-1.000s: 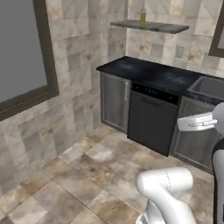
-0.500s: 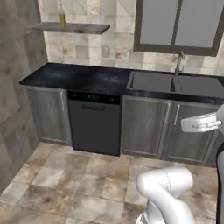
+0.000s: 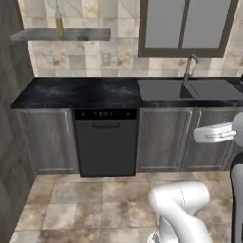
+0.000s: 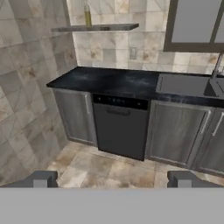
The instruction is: Take 2 condiments from the cabinet and move them on the counter near the stove.Make sure the condiments are lined up with each other, next to each other.
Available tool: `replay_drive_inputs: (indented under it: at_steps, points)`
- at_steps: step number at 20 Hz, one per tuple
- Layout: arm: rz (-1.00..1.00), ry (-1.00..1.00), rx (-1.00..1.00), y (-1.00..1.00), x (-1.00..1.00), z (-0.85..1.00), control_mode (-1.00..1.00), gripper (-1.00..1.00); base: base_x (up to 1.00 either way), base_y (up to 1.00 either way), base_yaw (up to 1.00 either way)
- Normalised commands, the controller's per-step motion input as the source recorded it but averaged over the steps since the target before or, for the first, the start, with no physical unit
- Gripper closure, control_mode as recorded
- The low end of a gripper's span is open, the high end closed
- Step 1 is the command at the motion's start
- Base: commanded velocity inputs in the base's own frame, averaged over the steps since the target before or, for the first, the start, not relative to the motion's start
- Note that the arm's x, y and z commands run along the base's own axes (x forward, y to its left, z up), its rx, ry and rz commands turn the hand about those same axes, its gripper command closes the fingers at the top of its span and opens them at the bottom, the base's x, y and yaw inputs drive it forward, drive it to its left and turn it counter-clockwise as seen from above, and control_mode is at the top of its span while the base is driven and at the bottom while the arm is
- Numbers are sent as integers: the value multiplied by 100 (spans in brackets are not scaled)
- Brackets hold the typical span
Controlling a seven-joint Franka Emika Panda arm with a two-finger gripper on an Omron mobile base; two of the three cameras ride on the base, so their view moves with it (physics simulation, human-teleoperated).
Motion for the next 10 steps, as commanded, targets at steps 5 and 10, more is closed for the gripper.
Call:
replay_drive_inputs:
  at_steps: [5,10]
  points:
    - [0,0,0,0,0,0,100,-100,44,83,-34]
    - [0,0,0,0,0,0,100,-100,66,79,-29]
